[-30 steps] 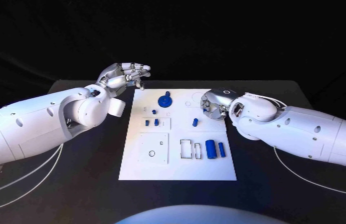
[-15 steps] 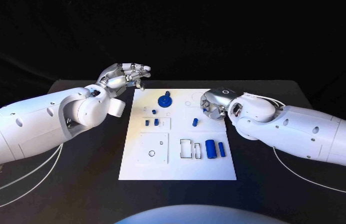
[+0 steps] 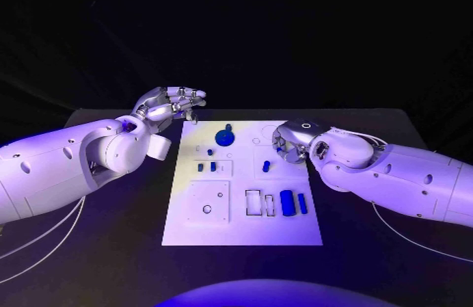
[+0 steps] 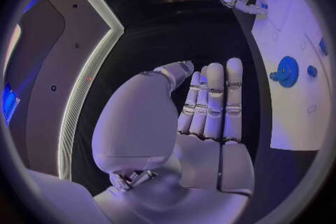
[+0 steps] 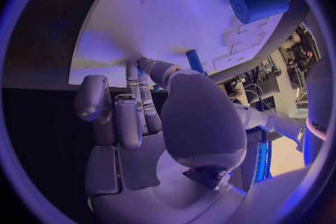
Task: Assemble the parts on the task board
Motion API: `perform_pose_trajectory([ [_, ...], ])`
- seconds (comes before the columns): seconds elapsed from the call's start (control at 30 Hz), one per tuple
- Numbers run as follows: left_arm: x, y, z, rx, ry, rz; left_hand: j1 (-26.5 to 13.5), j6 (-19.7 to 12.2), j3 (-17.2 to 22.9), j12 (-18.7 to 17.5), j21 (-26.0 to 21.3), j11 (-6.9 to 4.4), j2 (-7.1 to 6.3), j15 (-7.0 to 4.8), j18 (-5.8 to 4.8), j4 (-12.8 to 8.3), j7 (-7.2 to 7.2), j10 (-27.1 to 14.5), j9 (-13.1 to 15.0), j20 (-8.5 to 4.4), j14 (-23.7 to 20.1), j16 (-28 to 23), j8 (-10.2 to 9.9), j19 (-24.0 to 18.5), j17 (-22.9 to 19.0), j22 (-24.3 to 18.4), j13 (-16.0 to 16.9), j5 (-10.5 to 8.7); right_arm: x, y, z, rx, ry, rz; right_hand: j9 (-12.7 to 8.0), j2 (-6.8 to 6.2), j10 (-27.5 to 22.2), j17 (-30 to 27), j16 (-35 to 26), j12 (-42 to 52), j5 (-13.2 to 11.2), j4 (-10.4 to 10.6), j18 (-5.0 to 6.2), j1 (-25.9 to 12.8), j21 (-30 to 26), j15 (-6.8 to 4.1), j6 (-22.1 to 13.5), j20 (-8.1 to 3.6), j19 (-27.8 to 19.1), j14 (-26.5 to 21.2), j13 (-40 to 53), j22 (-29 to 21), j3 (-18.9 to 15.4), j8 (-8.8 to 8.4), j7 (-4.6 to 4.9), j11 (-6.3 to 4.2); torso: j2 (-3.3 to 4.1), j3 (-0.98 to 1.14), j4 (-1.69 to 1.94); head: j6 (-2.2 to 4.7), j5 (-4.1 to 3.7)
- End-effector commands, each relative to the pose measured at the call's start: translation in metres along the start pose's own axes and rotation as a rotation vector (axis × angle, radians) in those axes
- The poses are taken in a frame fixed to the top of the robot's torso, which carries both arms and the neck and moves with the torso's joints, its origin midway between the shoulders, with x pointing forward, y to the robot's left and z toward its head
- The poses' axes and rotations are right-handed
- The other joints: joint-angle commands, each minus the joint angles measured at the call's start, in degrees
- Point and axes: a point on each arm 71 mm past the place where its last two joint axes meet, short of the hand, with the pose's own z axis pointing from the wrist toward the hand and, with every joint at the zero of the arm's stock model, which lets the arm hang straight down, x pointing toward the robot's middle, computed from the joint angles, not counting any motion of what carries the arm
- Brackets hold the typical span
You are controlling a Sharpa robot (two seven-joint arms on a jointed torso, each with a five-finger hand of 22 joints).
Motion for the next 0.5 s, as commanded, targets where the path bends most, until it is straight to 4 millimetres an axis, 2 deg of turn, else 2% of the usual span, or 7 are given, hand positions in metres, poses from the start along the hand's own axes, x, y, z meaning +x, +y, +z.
perform_pose_trajectory([
  [0.03,0.0025,-0.0001,0.0006,-0.003,0.015,0.004,-0.17,0.01,0.0,-0.23,-0.34,0.06,-0.23,0.25,0.8,-0.49,0.34,-0.39,0.06,-0.16,-0.25,-0.03,-0.35,0.11,0.0,-0.09,-0.06,0.01,0.011,-0.0004,-0.0026,0.012,0.027,-0.014,0.25,0.78,0.99,-0.04,0.04,0.19,-0.09,-0.24,-0.96,0.2,0.42,-0.31,0.32,0.0,0.43,2.3,0.06,0.15,0.16,0.23,-0.06,-0.69,-0.01,-0.02,0.02,-0.03,0.0],
  [0.5,0.0025,0.0006,0.0004,-0.014,0.022,0.007,-0.23,0.01,0.07,-0.44,-0.52,0.19,-0.25,0.34,0.79,-0.65,0.43,-0.75,0.09,-0.08,-0.54,-0.24,-0.38,0.01,-0.07,-0.18,-0.13,0.0,0.0041,0.0007,-0.0089,-0.014,-0.052,0.011,0.31,0.6,1.0,-0.12,0.0,0.06,0.06,-0.41,-1.03,0.1,0.75,-0.35,0.29,-0.05,0.61,2.29,0.05,0.39,0.2,0.25,-0.08,-0.72,-0.05,-0.06,-0.01,0.13,0.04],
])
